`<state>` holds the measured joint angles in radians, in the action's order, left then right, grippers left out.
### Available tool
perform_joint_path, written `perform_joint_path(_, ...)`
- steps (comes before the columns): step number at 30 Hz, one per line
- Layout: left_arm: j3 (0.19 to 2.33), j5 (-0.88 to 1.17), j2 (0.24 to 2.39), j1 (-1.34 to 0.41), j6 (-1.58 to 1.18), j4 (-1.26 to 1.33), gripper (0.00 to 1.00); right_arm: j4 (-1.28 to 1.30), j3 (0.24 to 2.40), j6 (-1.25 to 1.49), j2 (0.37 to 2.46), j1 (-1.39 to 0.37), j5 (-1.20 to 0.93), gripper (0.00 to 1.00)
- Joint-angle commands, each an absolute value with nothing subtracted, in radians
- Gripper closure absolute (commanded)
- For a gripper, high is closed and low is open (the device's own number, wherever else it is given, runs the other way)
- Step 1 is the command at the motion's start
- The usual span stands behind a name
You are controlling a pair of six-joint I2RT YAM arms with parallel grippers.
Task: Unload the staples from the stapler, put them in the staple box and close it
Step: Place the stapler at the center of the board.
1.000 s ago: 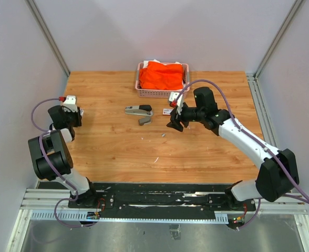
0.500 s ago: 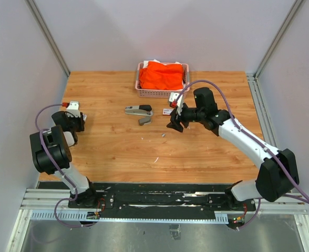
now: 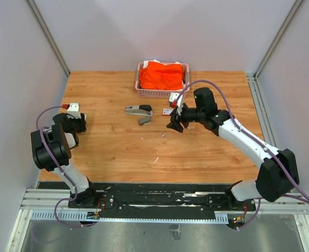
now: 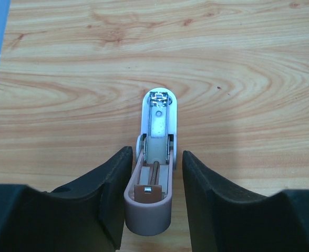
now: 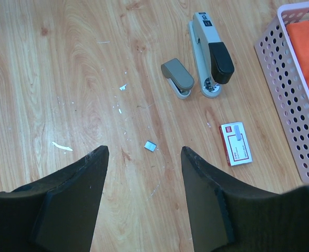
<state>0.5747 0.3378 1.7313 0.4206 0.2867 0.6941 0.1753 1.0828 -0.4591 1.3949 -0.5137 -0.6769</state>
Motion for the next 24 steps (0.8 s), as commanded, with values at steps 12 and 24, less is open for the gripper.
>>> perform_joint_path(12,0.564,0.339,1.737,0.440,0.264,0.769,0.35,0.152,1.070,-0.442,1.374,-0.495,-0.706,0.41)
perform_joint_path(24,0.578,0.319,1.702,0.486,0.254,0.746,0.23,0.149,1.065,-0.438,1.373,-0.495,-0.710,0.41)
